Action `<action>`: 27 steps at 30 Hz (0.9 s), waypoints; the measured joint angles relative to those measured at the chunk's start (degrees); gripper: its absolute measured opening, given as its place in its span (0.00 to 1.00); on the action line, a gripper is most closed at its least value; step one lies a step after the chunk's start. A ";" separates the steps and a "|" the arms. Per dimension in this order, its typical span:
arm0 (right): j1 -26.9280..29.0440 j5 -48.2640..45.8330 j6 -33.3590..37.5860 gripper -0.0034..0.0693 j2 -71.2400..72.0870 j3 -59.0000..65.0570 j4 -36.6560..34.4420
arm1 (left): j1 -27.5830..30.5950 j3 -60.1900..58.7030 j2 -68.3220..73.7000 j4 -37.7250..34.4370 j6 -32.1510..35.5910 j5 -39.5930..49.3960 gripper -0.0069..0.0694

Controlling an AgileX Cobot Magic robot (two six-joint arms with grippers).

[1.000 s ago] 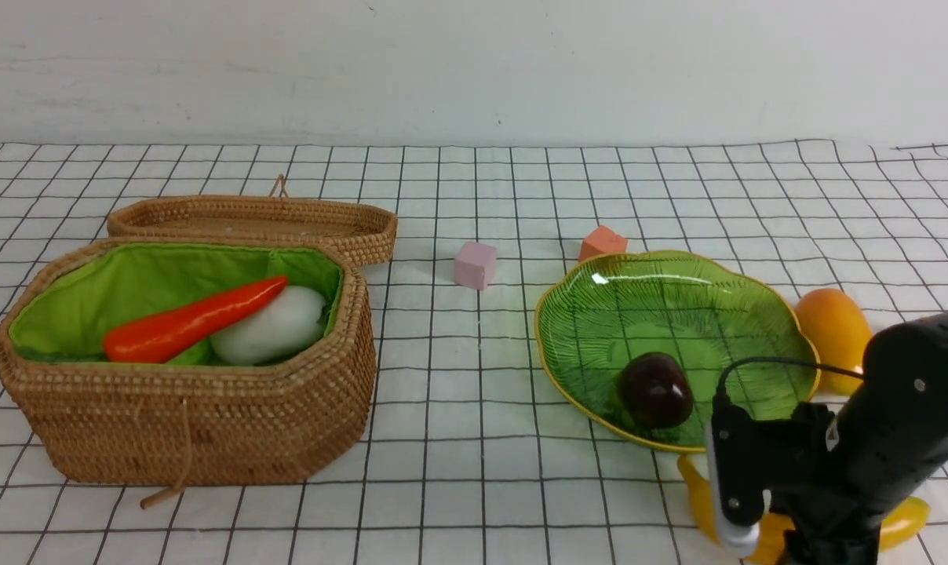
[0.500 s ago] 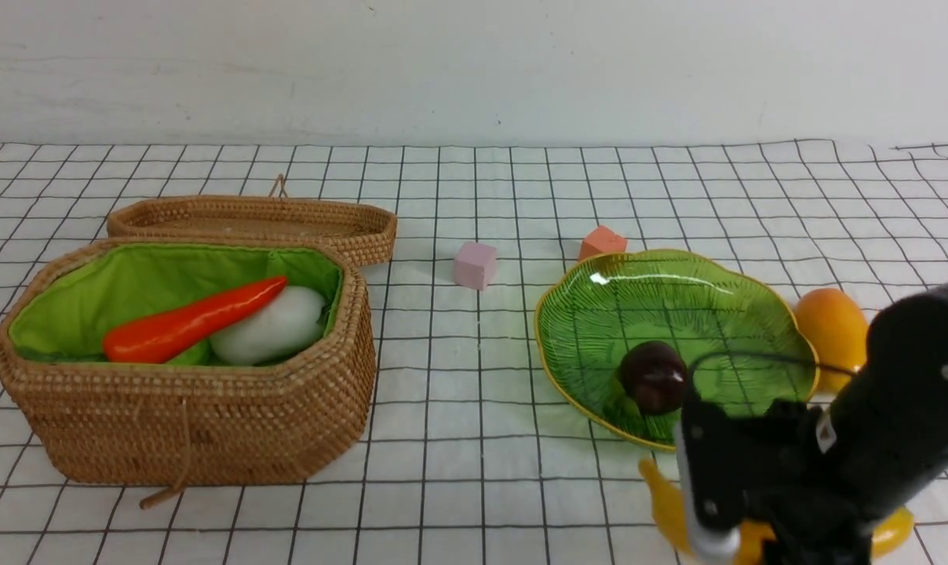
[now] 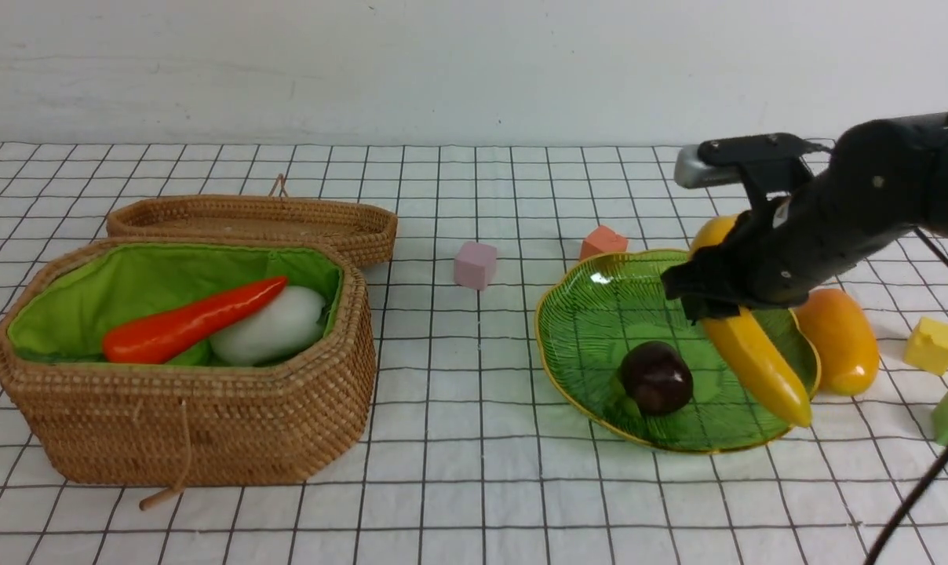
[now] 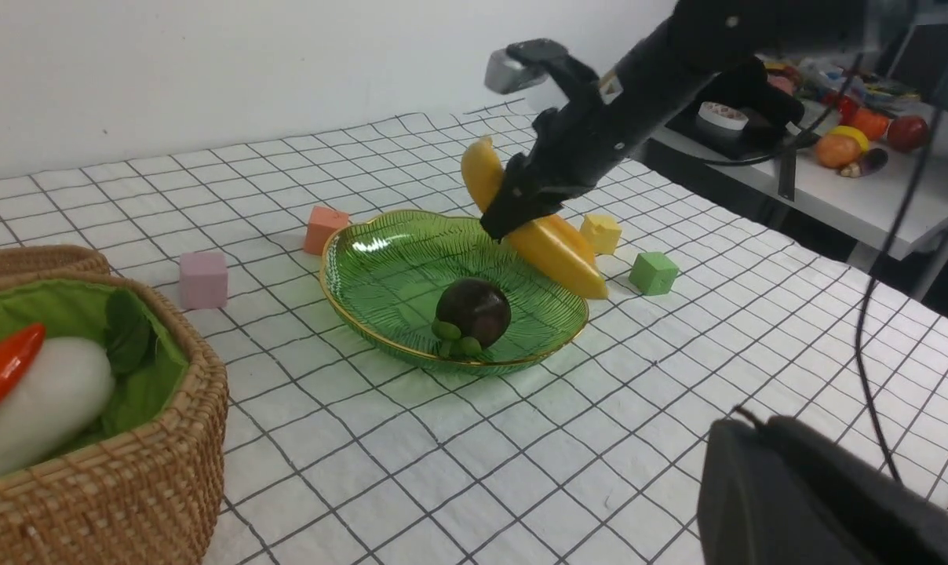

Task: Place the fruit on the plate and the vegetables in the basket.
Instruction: Use the right arm to grab a banana and put it into the right plate, then use the right arm to grab a mango and put it into the right plate

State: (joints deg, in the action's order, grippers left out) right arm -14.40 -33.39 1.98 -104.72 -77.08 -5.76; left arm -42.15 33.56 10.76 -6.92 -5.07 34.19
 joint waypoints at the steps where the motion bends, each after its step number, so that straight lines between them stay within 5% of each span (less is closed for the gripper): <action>1: 0.61 -0.06 -0.15 0.50 -2.77 -1.61 0.05 | 0.00 0.00 0.00 0.00 0.00 0.00 0.08; 5: 0.86 -0.12 -0.31 0.57 -5.31 -3.42 0.05 | 0.00 0.00 0.00 0.00 0.00 -0.03 0.08; 10: 0.86 -3.80 -0.31 0.91 -4.28 -5.34 -0.01 | 0.00 0.00 0.00 0.00 0.00 -0.15 0.08; 12: 0.86 -7.41 -0.56 0.96 -2.84 -6.59 0.61 | 0.00 0.00 0.00 0.00 0.00 -0.35 0.08; 20: 6.37 -16.02 -11.18 0.84 1.68 -9.47 12.07 | 0.00 0.00 0.00 0.00 0.00 -2.05 0.08; 27: 15.33 -15.63 -15.04 0.82 -6.59 -10.21 9.94 | 0.00 0.00 0.00 0.00 0.00 -0.82 0.09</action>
State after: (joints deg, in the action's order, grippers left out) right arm 0.94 -49.02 -13.05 -111.31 -87.29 4.18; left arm -42.15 33.56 10.76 -6.92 -5.07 33.37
